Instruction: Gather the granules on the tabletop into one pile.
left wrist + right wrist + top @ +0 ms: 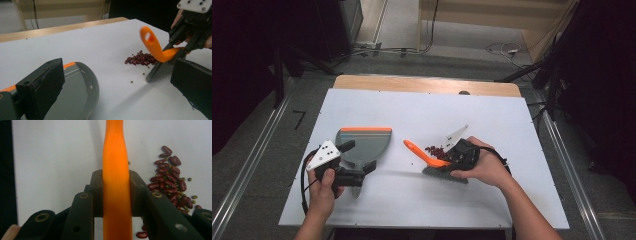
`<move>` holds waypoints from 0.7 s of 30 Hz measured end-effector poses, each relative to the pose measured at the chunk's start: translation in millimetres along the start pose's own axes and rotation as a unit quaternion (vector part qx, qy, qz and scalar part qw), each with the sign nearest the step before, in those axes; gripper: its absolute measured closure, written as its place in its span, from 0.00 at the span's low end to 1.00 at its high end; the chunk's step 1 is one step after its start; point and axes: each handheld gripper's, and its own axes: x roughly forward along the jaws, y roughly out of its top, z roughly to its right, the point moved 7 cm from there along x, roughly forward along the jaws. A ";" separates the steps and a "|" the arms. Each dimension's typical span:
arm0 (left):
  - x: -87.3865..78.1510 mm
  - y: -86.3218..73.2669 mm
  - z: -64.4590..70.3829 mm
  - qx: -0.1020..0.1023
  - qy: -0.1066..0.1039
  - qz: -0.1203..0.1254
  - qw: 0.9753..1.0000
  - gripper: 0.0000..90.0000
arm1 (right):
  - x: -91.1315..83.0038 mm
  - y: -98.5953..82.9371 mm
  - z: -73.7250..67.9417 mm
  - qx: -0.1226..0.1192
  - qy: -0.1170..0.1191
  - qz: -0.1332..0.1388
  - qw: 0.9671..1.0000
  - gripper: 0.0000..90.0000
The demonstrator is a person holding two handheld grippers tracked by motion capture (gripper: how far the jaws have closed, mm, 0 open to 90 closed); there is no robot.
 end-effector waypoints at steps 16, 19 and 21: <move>0.0 1.1 -0.4 0.001 -0.001 0.001 1.000 0.00 | -0.4 48.9 2.3 0.122 -0.025 0.053 0.991 0.76; 0.6 0.6 -0.9 0.000 -0.001 0.001 1.000 0.00 | 25.5 67.4 -11.0 0.154 -0.001 0.053 0.987 0.76; 0.0 0.7 -1.2 0.000 -0.001 0.001 1.000 0.00 | 32.5 69.8 -12.5 0.166 0.002 0.051 0.985 0.77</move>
